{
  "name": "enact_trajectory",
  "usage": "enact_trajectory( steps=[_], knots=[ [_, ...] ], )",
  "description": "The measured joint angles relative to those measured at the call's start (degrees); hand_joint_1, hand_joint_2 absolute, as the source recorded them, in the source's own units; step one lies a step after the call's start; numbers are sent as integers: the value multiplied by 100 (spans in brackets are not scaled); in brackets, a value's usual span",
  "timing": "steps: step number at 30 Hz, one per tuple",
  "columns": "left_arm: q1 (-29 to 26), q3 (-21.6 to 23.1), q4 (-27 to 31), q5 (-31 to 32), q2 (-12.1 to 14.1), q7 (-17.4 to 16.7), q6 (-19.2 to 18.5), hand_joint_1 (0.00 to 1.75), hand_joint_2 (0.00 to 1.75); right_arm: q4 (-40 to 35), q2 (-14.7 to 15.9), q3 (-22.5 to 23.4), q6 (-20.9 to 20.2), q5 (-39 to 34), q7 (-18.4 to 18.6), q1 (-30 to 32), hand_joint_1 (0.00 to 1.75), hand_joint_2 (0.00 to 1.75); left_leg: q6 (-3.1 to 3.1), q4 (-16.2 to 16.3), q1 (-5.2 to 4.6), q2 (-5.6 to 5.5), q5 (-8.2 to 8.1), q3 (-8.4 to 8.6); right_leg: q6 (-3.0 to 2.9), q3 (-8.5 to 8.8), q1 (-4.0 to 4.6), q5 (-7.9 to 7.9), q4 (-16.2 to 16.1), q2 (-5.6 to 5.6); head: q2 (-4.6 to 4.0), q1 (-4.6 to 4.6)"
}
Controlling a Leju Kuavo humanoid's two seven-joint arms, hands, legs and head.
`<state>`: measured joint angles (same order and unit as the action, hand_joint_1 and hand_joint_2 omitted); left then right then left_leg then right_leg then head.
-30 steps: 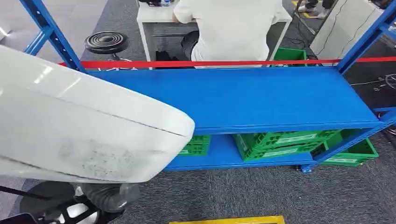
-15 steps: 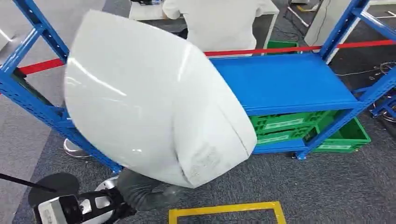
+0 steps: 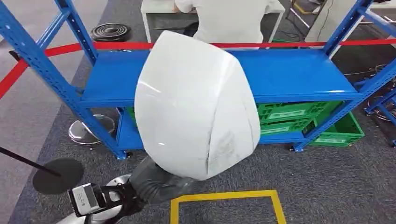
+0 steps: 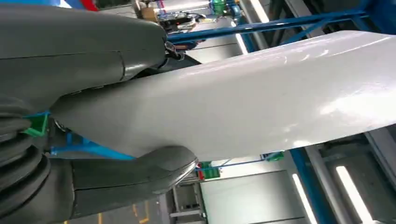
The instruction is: Take the parts from the cabinet and place them on the table.
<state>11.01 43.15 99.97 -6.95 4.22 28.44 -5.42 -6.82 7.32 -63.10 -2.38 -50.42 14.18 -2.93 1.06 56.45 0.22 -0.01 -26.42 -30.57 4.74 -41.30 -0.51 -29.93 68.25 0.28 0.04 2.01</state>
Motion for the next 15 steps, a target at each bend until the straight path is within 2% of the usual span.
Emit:
enact_trajectory(
  steps=[1, 2, 3, 4, 5, 6, 7, 8, 9, 11, 12, 13, 14, 15],
  knots=[
    [-12, -2, -24, 0, 2, 0, 0, 175, 175, 0, -2, -2, 2, 0, -4, -4, 0, 0, 2, 3, -6, 0, 66, -87, 15, -80, 0, -170, 414, 0, 0, 0],
    [-29, 0, -48, 0, 4, 0, 0, 175, 175, 0, -2, -2, 4, -2, -7, -7, 0, 0, -2, 8, -10, 0, 134, -172, 20, -89, 0, -164, 677, 0, 0, 11],
    [-45, 0, -66, 0, 7, 0, 0, 175, 175, 0, -2, -2, 7, -2, -7, -7, 0, 0, -10, 10, -11, -1, 202, -258, 18, 20, 0, -3, 704, 1, 0, 7],
    [-48, 0, -85, 0, 9, 0, 0, 175, 175, 0, -2, -4, 9, -2, -4, -6, 0, 0, -22, 15, -11, -3, 268, -345, 8, 232, 0, 222, 514, 1, 0, 11],
    [-47, 0, -98, 0, 9, 0, 0, 175, 175, 0, -2, -4, 9, -2, -4, -10, 0, 0, -37, 20, -11, -5, 330, -427, -4, 544, 0, 417, 144, 1, 0, 11],
    [-47, 0, -103, 0, 9, 0, 0, 175, 175, 0, -2, -6, 9, -2, -7, -22, 0, 0, -61, 21, -10, -10, 393, -495, -21, 940, -2, 466, -371, 2, 0, 11],
    [-47, 0, -105, 0, 9, 0, 0, 175, 175, 0, -2, -7, 9, 0, -7, -51, 0, 0, -96, 26, -19, -12, 447, -532, -40, 1242, 8, 190, -880, 4, 0, 9],
    [-34, 0, -105, 4, 9, 2, -2, 175, 175, 0, -2, -11, 9, -2, -11, -69, 0, 0, -123, 44, -33, -7, 484, -562, -66, 1446, 30, 93, -1264, 14, 0, 9],
    [-34, 2, -116, 22, 9, 0, -7, 175, 175, 0, -2, -13, 9, 0, -28, -76, 0, 0, -156, 15, -31, -2, 544, -545, -103, 1353, 43, 148, -1191, 15, 0, -4],
    [-36, 9, -133, 66, 9, 2, -46, 175, 175, 0, -2, -15, 9, -7, -59, -77, 0, 0, -229, -4, -12, -3, 644, -563, -203, 1300, 66, 213, -1165, 15, 2, 13],
    [-46, 15, -157, 79, 13, 2, -66, 175, 175, 0, -4, -17, 9, -17, -59, -74, 0, 0, -256, 4, -9, -8, 649, -598, -262, 1250, 25, 290, -1210, -14, 2, 6],
    [-45, 26, -181, 81, 17, 2, -87, 175, 175, 0, -7, -17, 9, -35, -63, -87, 0, 0, -291, 108, -10, -7, 361, -661, -304, 1203, 28, 366, -1206, -28, 2, -4],
    [-37, 33, -199, 92, 20, 2, -118, 175, 175, 0, -2, -17, 37, -53, -28, -91, 0, 0, -310, 442, -7, -6, -72, -765, -341, 1103, 25, 450, -1204, -32, 2, -37],
    [-34, 44, -212, 94, 20, 2, -142, 175, 175, 2, 0, -17, 81, -61, 70, -94, 0, 0, -324, 845, -3, -6, -423, -862, -350, 1013, 28, 526, -1202, -32, 2, -39]
  ],
)
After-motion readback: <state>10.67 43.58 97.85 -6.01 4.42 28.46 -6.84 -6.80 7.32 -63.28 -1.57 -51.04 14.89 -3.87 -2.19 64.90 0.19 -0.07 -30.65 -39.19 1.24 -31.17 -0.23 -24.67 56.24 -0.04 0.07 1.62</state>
